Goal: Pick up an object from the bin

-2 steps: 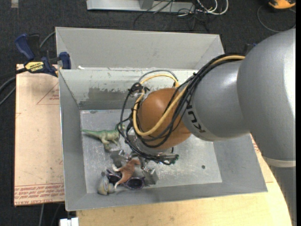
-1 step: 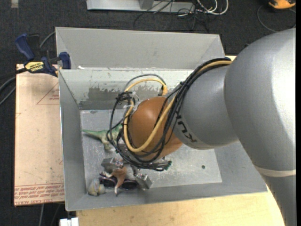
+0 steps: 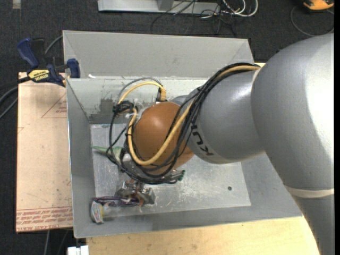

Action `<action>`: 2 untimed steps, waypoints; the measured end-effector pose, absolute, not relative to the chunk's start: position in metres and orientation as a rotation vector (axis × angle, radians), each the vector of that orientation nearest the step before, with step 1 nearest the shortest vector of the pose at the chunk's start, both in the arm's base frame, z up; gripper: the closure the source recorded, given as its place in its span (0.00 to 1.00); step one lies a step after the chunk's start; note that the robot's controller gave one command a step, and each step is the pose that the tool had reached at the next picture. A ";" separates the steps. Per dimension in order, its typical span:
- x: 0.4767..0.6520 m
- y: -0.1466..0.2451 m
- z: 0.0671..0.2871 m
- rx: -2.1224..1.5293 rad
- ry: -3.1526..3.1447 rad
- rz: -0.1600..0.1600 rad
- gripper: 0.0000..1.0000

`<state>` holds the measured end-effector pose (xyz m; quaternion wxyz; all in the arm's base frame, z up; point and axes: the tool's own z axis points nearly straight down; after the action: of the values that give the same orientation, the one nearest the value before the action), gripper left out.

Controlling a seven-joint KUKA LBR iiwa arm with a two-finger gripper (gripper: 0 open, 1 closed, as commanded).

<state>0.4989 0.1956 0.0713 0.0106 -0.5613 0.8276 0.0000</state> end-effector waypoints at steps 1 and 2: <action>0.499 0.196 0.071 -1.751 2.583 0.000 1.00; 0.494 0.192 0.168 -1.767 2.577 0.004 1.00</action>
Offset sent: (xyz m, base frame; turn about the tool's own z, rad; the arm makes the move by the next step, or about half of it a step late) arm -0.0059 -0.0055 0.1485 -0.0173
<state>0.4936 0.1923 0.1681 0.0084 -0.5655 0.8247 0.0014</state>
